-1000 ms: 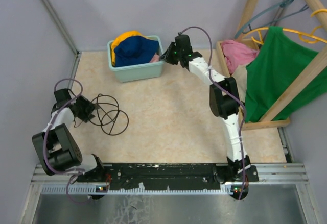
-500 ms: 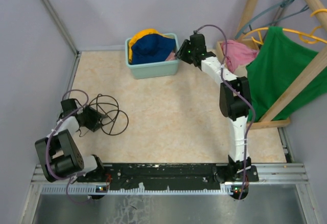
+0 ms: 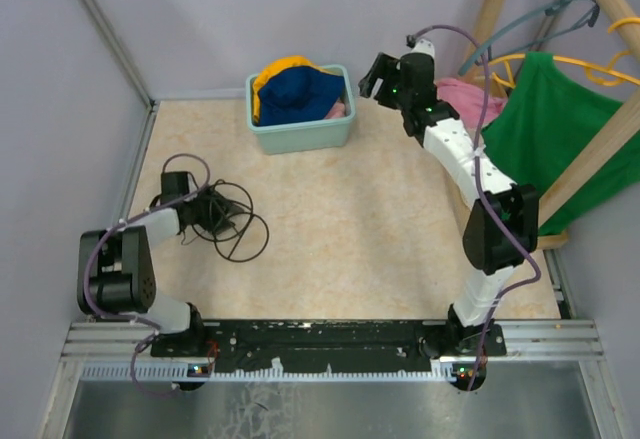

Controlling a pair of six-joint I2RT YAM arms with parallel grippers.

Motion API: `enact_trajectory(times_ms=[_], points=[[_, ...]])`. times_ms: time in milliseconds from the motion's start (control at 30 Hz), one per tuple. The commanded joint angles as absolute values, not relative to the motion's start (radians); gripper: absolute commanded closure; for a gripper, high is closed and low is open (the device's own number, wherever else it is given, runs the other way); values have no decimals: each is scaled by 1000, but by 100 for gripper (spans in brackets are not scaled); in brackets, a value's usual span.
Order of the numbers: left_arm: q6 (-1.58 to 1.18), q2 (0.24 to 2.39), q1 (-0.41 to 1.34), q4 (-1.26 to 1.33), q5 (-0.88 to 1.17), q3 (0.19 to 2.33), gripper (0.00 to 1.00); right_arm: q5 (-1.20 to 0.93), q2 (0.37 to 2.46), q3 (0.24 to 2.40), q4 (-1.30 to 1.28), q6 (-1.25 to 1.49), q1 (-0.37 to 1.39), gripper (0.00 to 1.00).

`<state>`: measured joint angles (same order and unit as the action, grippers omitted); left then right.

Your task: Stack the hats

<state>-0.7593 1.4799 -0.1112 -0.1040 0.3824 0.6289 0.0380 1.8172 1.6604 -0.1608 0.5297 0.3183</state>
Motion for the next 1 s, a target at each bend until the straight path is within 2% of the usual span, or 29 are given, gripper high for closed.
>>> enact_trajectory(times_ms=[0,367,633,767,967], points=[[-834,1581,6,-75,314,669,41,104,1681,1589,-147,475,324,23],[-945,1850,272,-25,287,952,40,36,1419,1406,-333,445,323,26],[-918,1846,281,-37,242,957,39,-91,1297,1158,-440,453,389,28],[-867,1825,269,-15,270,933,36,-152,1304,1074,-425,481,480,29],[-830,1789,264,29,366,923,32,-228,1445,1033,-369,517,574,30]])
